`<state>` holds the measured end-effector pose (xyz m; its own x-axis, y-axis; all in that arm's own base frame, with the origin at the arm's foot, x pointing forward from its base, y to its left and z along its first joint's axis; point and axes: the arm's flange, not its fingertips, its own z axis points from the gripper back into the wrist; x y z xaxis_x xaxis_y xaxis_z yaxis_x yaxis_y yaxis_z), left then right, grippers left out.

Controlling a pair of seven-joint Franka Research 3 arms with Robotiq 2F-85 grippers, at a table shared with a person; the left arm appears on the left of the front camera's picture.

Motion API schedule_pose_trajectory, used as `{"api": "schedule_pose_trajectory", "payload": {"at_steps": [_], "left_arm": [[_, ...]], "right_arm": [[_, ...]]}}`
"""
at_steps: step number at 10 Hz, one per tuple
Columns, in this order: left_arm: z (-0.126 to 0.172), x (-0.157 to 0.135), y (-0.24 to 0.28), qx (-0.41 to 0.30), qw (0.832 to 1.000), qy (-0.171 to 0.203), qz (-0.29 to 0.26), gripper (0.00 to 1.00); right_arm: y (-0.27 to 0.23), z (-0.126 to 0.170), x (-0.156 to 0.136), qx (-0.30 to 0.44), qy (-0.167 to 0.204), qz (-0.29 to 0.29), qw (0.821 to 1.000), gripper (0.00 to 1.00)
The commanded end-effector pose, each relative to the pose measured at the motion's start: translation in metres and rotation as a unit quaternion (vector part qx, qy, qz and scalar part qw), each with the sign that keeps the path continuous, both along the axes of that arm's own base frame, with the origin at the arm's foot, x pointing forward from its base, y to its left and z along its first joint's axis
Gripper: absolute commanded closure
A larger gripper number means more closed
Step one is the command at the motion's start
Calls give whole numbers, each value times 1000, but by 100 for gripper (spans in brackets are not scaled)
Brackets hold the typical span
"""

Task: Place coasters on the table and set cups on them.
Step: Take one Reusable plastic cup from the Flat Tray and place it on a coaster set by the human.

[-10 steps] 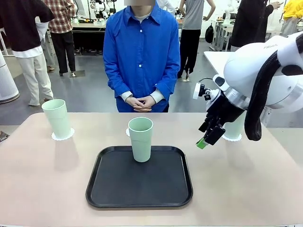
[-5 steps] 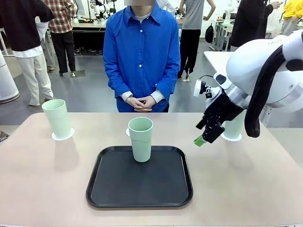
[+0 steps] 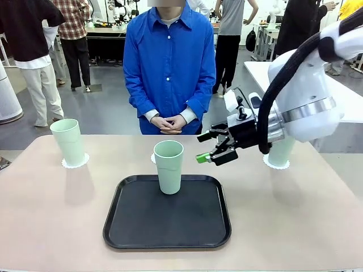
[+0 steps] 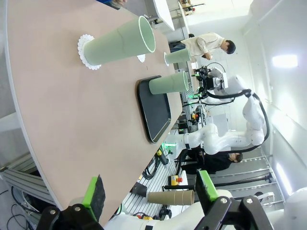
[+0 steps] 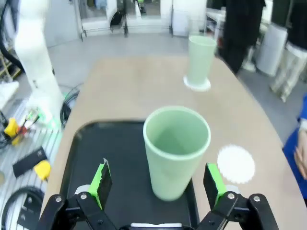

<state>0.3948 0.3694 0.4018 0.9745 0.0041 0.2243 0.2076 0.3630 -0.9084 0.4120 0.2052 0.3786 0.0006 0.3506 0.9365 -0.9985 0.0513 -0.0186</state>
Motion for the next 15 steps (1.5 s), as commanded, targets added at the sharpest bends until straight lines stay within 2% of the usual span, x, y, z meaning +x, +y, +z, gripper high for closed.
{"api": "schedule_pose_trajectory", "payload": {"at_steps": [1,3,6,7,8,13,14,15], "left_arm": [[2,-1,0,2,1000,0,1,0],[2,-1,0,2,1000,0,1,0],[2,-1,0,2,1000,0,1,0],[2,-1,0,2,1000,0,1,0],[2,-1,0,2,1000,0,1,0],[2,-1,0,2,1000,0,1,0],[2,-1,0,2,1000,0,1,0],[2,-1,0,2,1000,0,1,0]], "right_arm": [[1,-34,23,68,35,1,997,0],[-2,-47,22,84,50,-14,995,0],[-6,-58,11,69,38,-7,997,0],[-6,-59,9,55,42,-8,998,0],[-8,-56,18,73,58,-5,996,0],[-9,-57,17,69,56,-6,996,0],[-6,-70,22,90,49,20,995,0],[-6,-84,27,94,34,9,995,0]]}}
